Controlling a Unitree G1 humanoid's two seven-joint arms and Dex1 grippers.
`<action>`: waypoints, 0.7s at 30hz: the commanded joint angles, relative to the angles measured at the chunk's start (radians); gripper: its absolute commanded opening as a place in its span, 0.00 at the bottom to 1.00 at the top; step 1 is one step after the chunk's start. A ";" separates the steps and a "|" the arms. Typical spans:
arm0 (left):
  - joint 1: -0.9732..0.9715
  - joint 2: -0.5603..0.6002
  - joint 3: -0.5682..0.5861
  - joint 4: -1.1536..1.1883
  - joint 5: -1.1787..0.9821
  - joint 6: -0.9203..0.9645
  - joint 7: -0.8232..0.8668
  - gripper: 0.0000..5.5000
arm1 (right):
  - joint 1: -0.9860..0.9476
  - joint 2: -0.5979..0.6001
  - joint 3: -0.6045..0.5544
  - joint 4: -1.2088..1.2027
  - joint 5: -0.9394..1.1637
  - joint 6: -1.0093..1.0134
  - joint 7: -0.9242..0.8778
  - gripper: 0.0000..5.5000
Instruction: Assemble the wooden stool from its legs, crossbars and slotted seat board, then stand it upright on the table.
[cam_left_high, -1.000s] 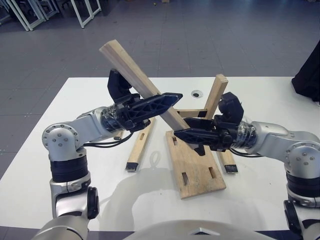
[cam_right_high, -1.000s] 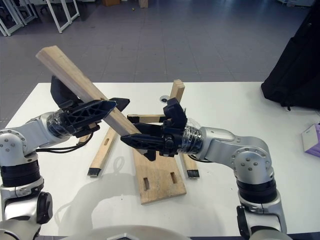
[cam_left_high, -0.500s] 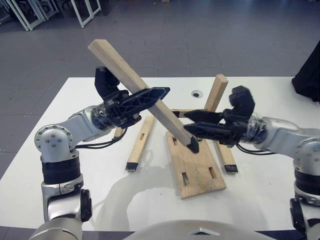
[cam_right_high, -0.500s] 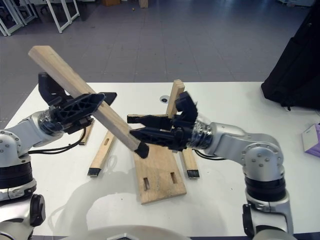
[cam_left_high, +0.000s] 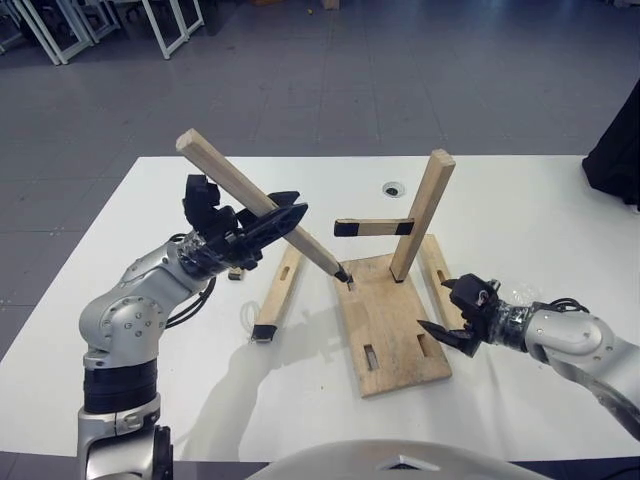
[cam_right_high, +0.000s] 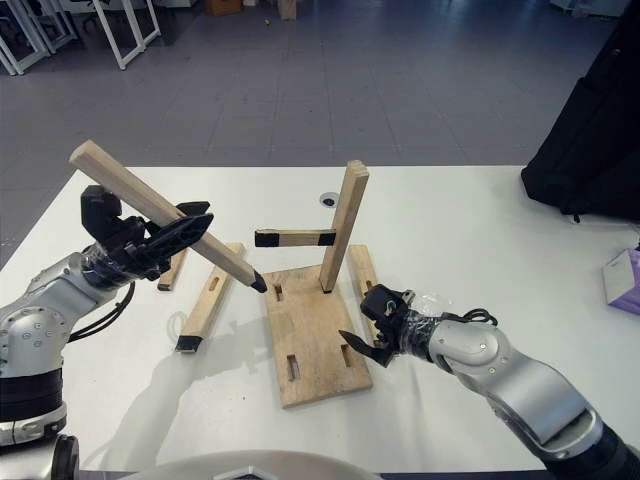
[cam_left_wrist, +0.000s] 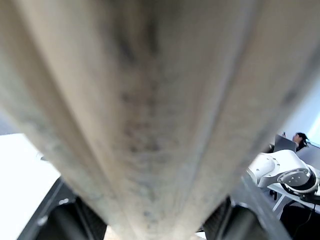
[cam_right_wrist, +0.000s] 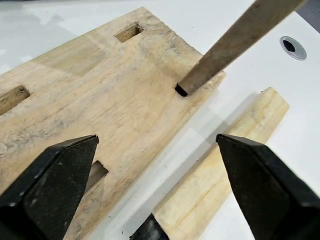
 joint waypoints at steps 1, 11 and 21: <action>0.002 -0.031 -0.059 0.088 0.101 -0.101 -0.093 0.37 | 0.048 -0.023 0.036 -0.008 -0.073 -0.029 0.054 0.79; -0.087 -0.142 -0.148 0.379 0.321 -0.386 -0.230 0.37 | 0.056 -0.086 0.071 0.042 -0.202 -0.090 0.240 0.79; -0.121 -0.159 -0.188 0.602 0.452 -0.544 -0.319 0.37 | 0.025 -0.084 0.044 0.083 -0.252 -0.128 0.335 0.79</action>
